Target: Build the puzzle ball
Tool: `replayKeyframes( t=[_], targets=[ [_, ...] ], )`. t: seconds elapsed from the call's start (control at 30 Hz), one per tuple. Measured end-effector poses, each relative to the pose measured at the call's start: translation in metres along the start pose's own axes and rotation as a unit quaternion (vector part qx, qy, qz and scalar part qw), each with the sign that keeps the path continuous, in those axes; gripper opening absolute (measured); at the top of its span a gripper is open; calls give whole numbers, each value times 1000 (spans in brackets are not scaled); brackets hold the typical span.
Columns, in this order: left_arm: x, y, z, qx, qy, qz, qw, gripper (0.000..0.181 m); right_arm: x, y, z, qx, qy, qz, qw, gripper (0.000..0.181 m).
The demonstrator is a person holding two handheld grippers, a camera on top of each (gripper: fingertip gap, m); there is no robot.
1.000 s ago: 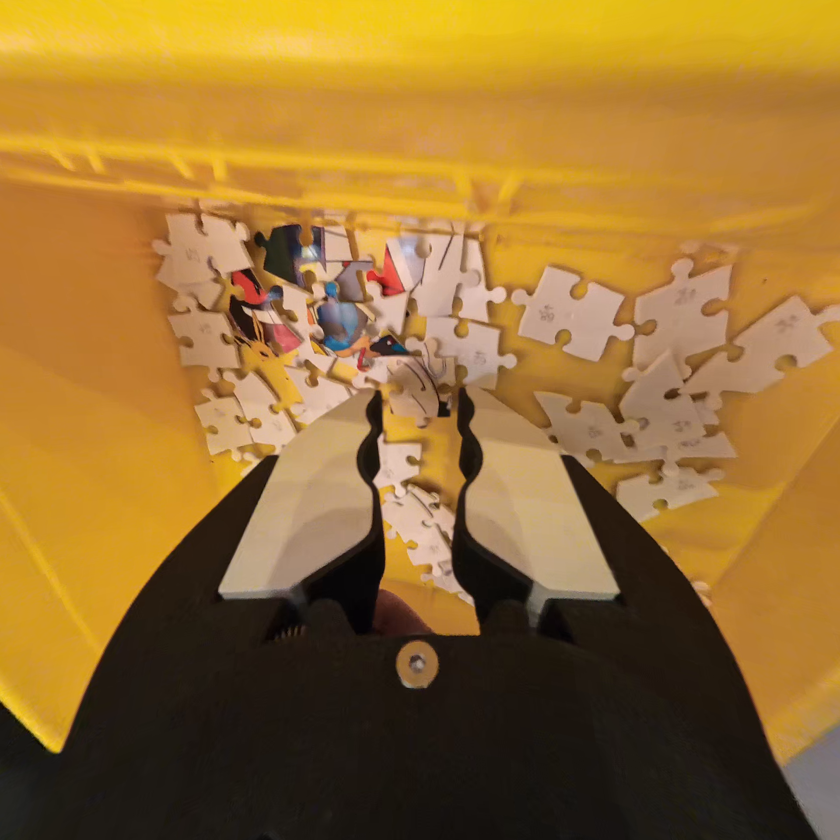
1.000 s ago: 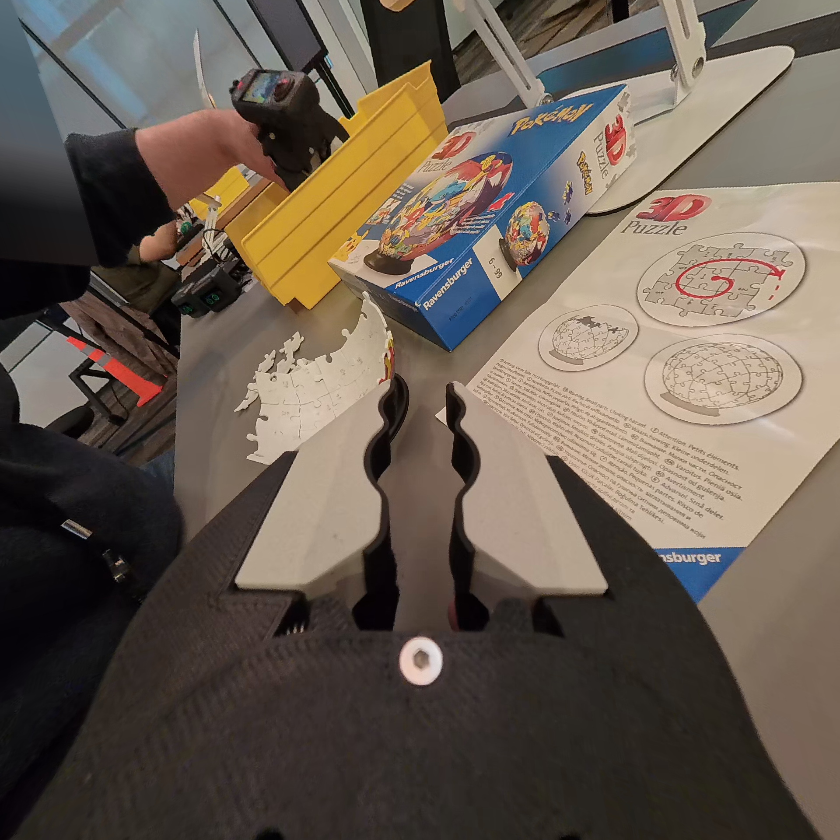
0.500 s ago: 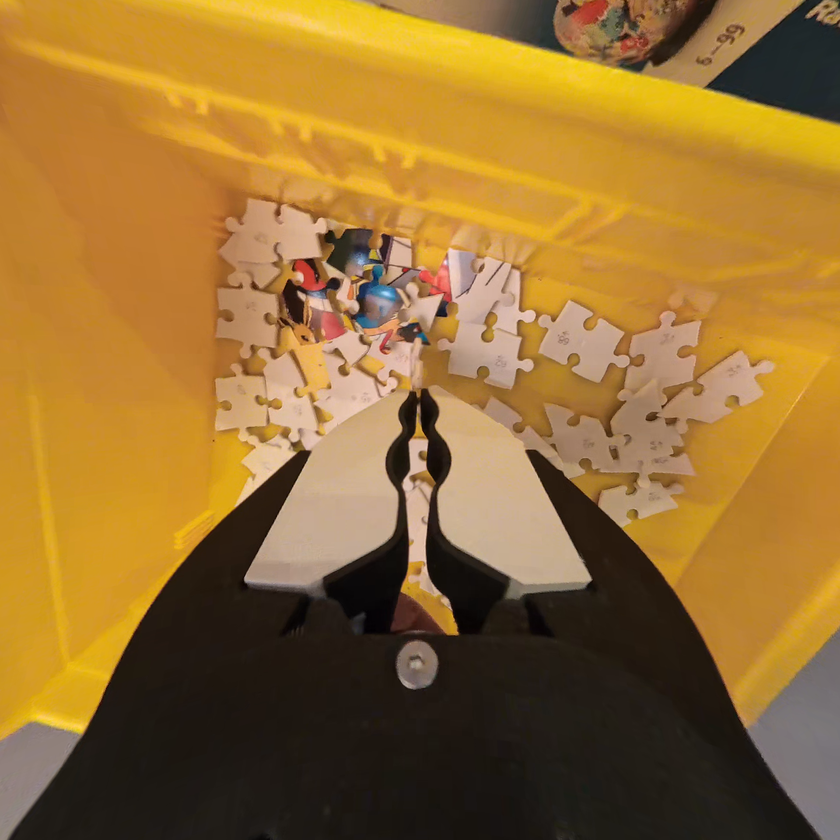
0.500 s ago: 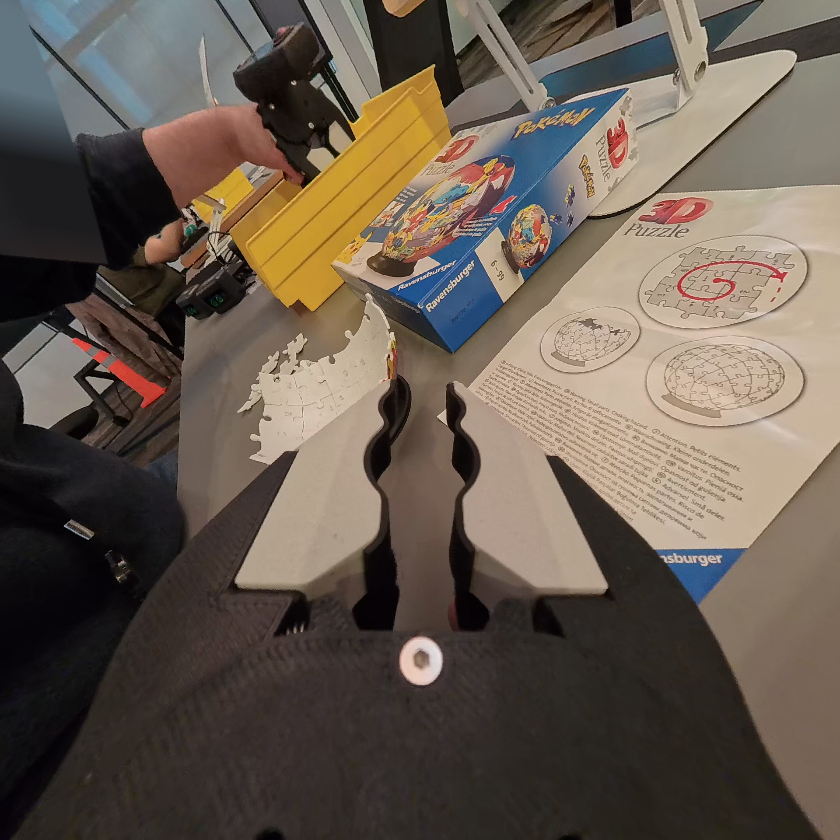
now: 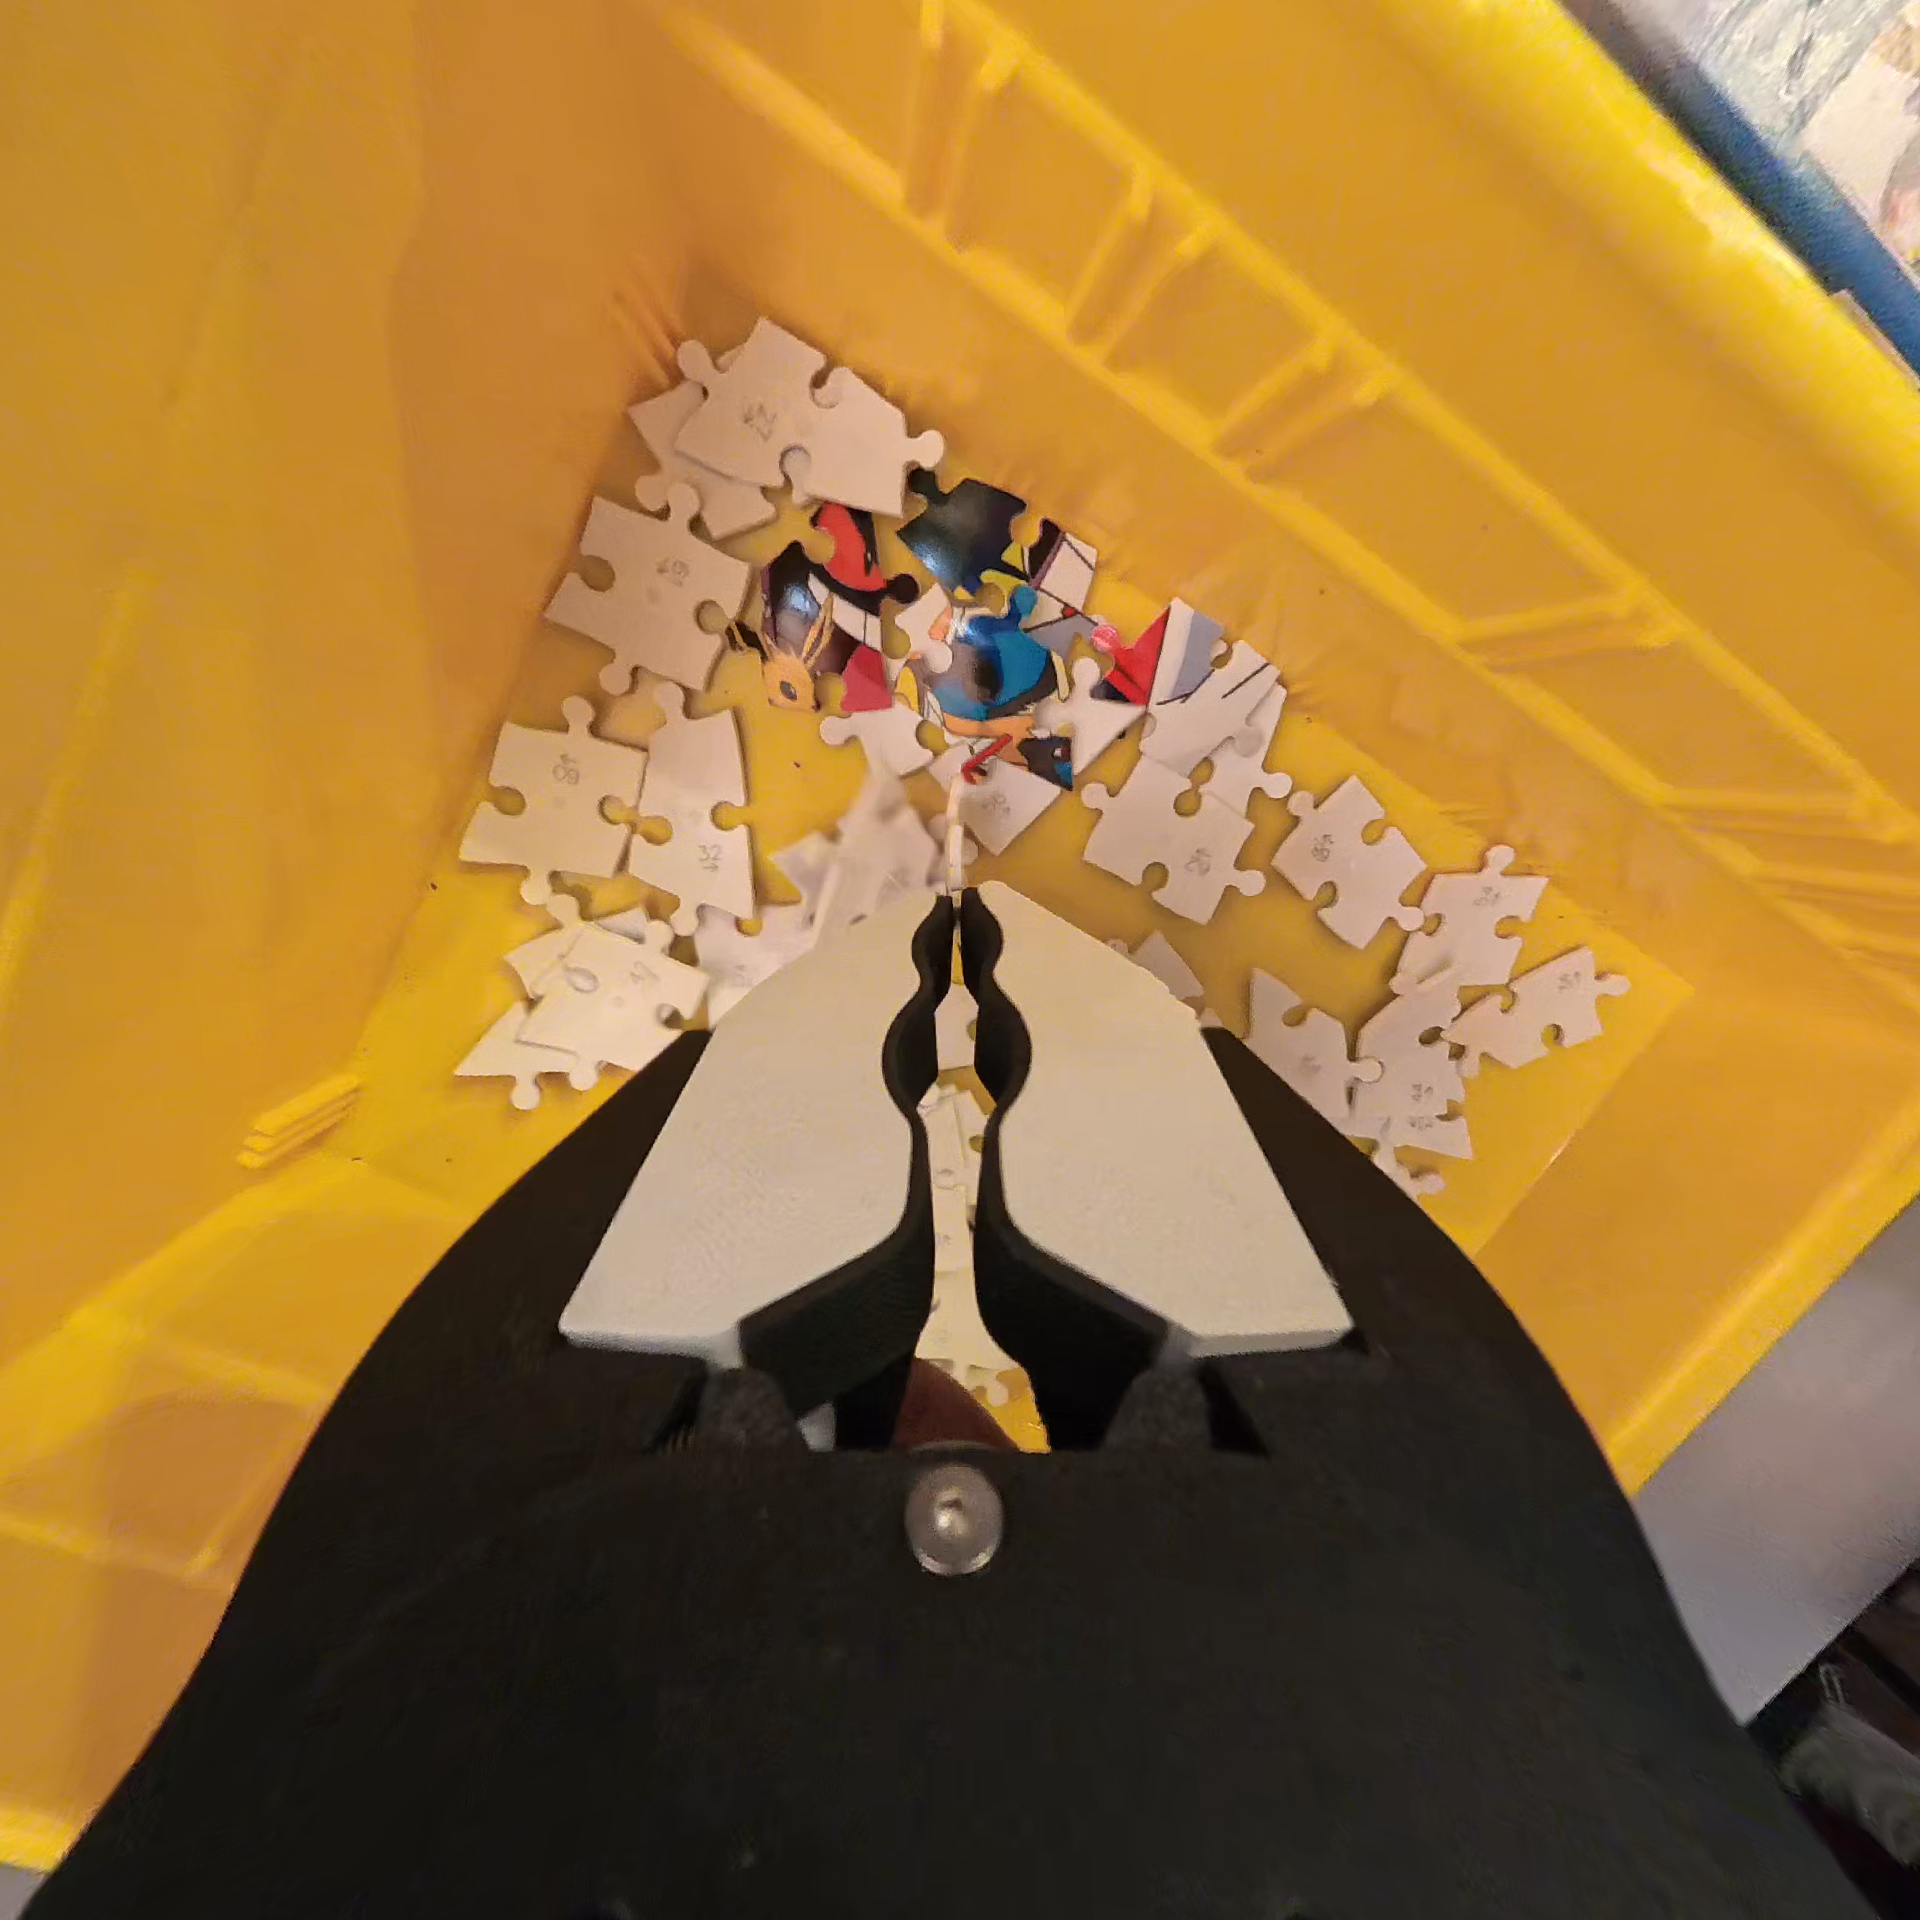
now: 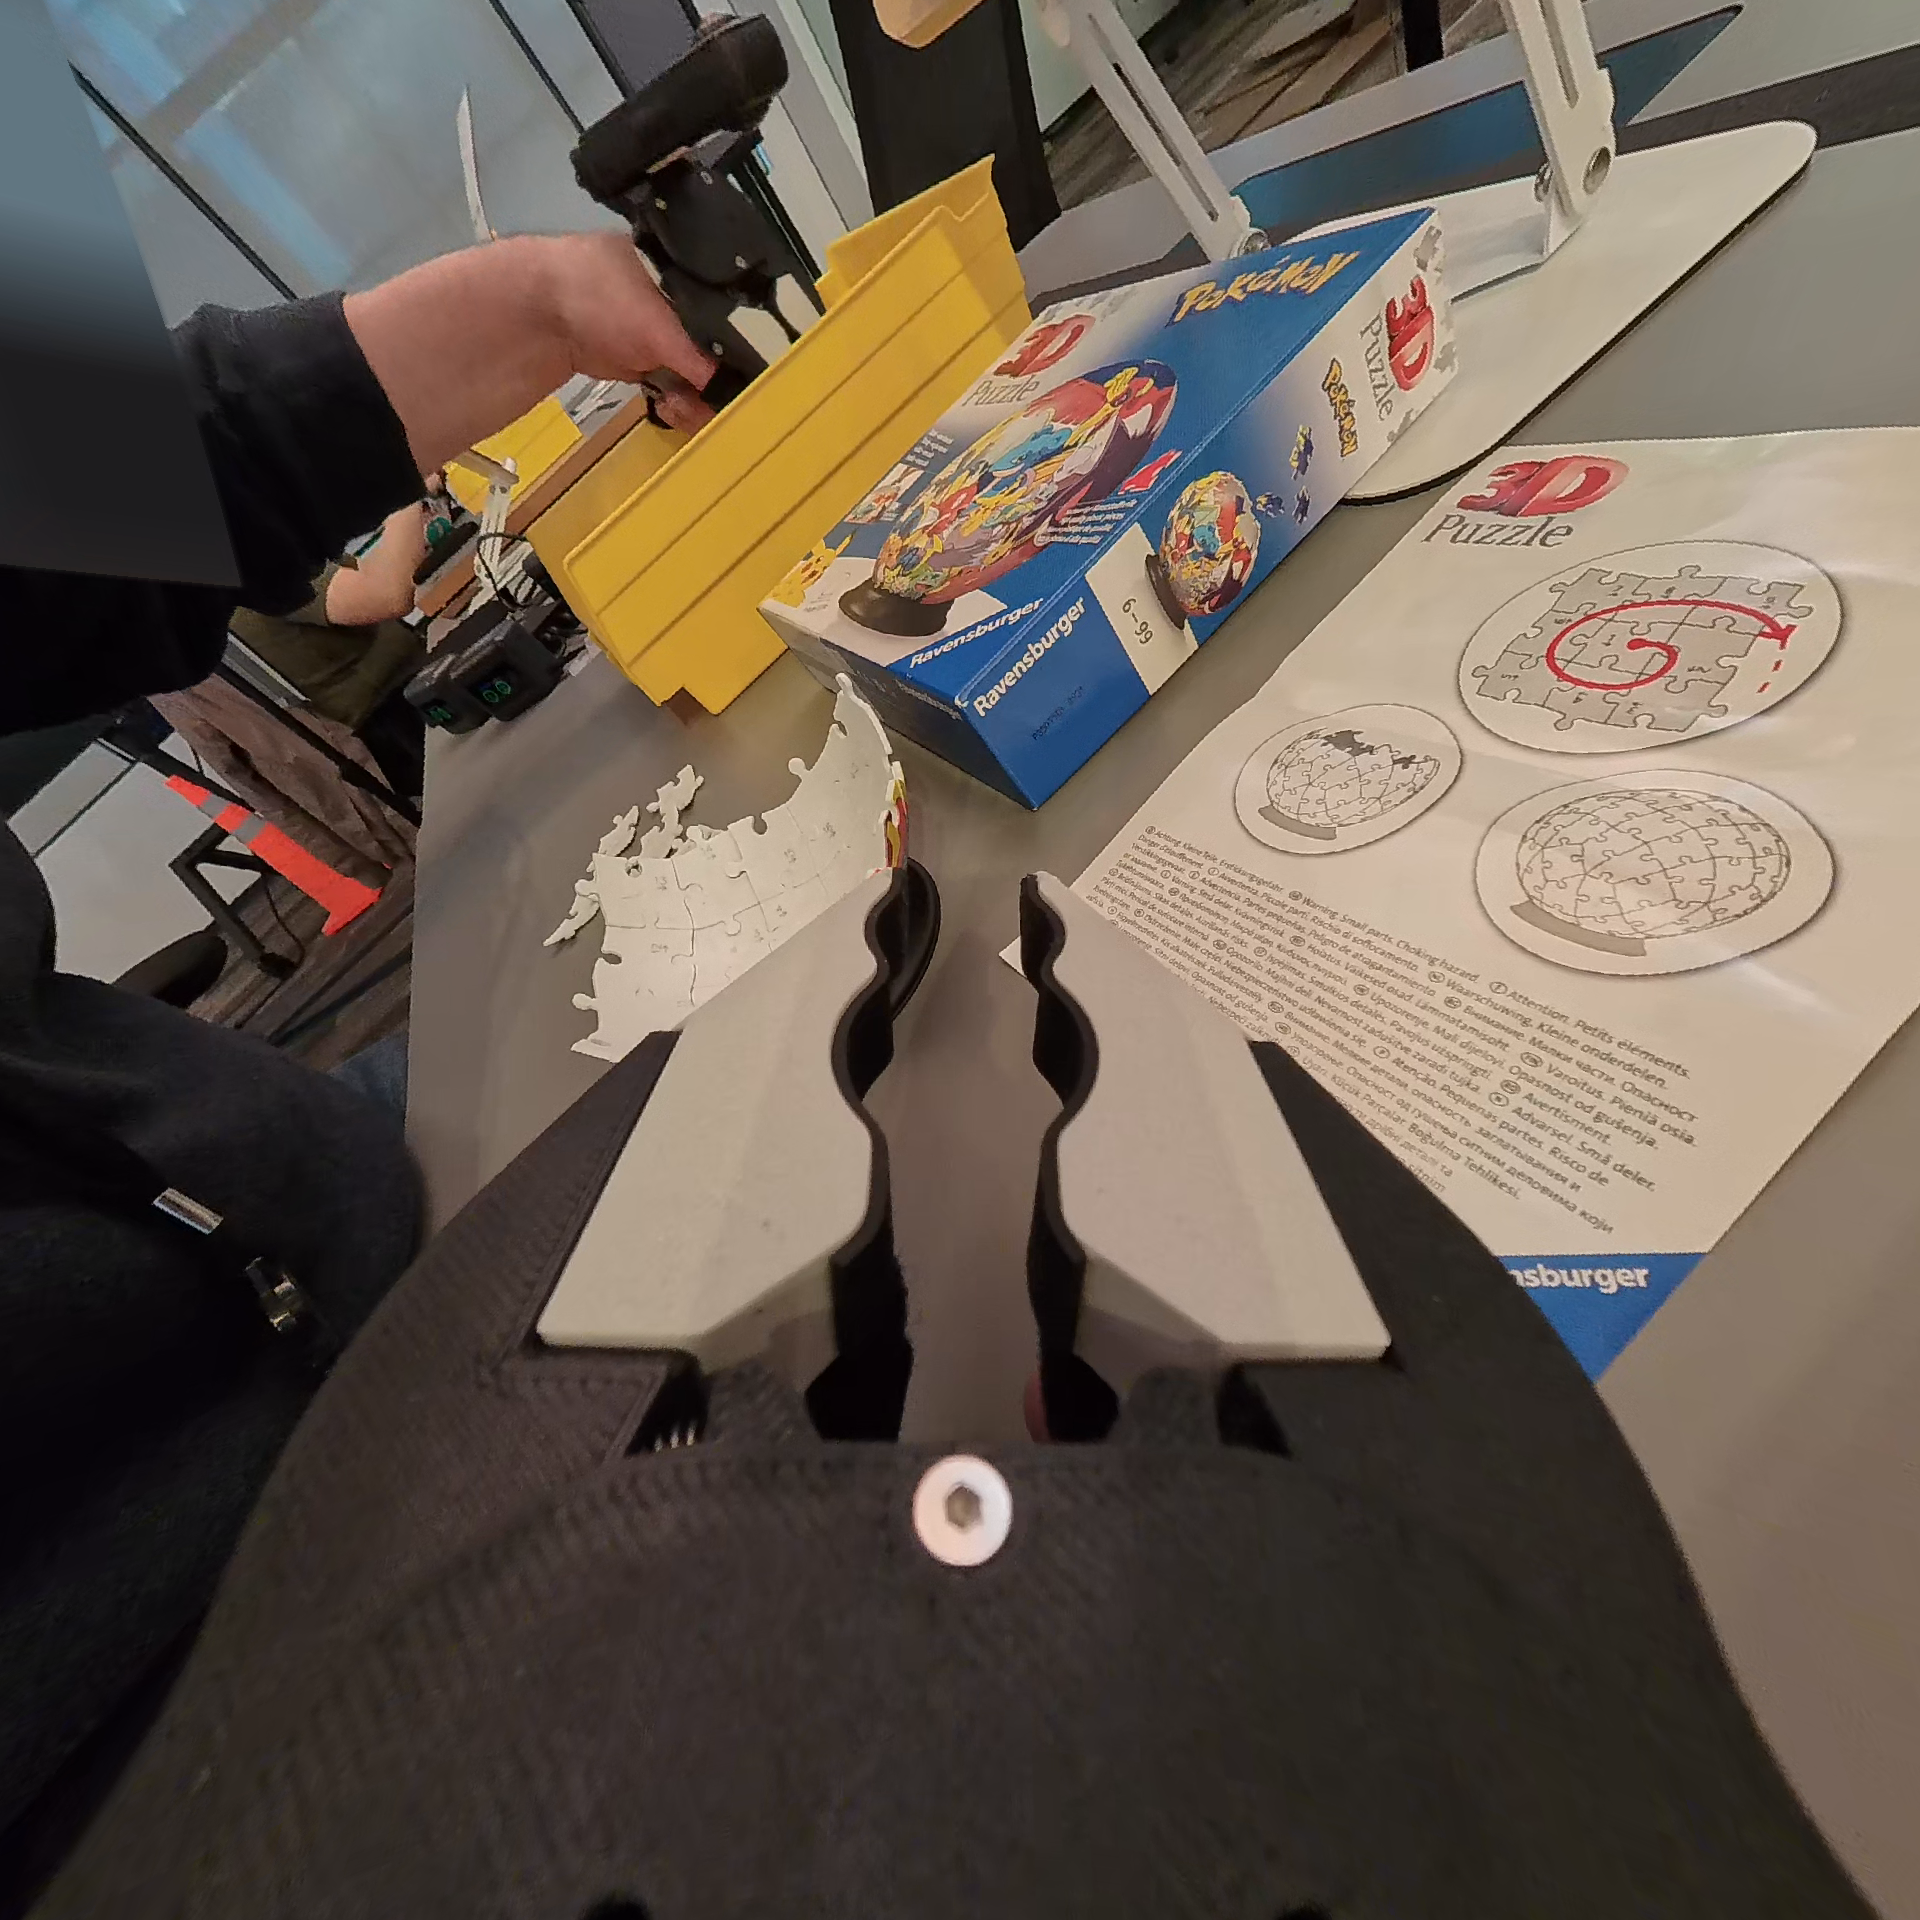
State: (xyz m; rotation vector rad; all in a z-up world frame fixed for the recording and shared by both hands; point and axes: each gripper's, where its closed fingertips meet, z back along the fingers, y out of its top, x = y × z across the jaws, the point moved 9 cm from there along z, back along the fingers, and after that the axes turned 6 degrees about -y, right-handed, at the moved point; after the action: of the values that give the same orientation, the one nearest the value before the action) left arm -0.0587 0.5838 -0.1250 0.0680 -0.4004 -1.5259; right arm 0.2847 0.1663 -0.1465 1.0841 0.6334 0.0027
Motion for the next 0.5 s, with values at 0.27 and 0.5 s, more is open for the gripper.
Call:
replayKeyframes(
  t=[0.27, 0.5],
  targets=[
    [1, -2, -1, -105, 78, -36, 991, 2, 0, 0, 0, 1, 1, 0, 1000, 20],
    [6, 5, 3, -74, 92, -21, 993, 24, 0, -1, -1, -6, -3, -1, 1000, 20]
  ],
)
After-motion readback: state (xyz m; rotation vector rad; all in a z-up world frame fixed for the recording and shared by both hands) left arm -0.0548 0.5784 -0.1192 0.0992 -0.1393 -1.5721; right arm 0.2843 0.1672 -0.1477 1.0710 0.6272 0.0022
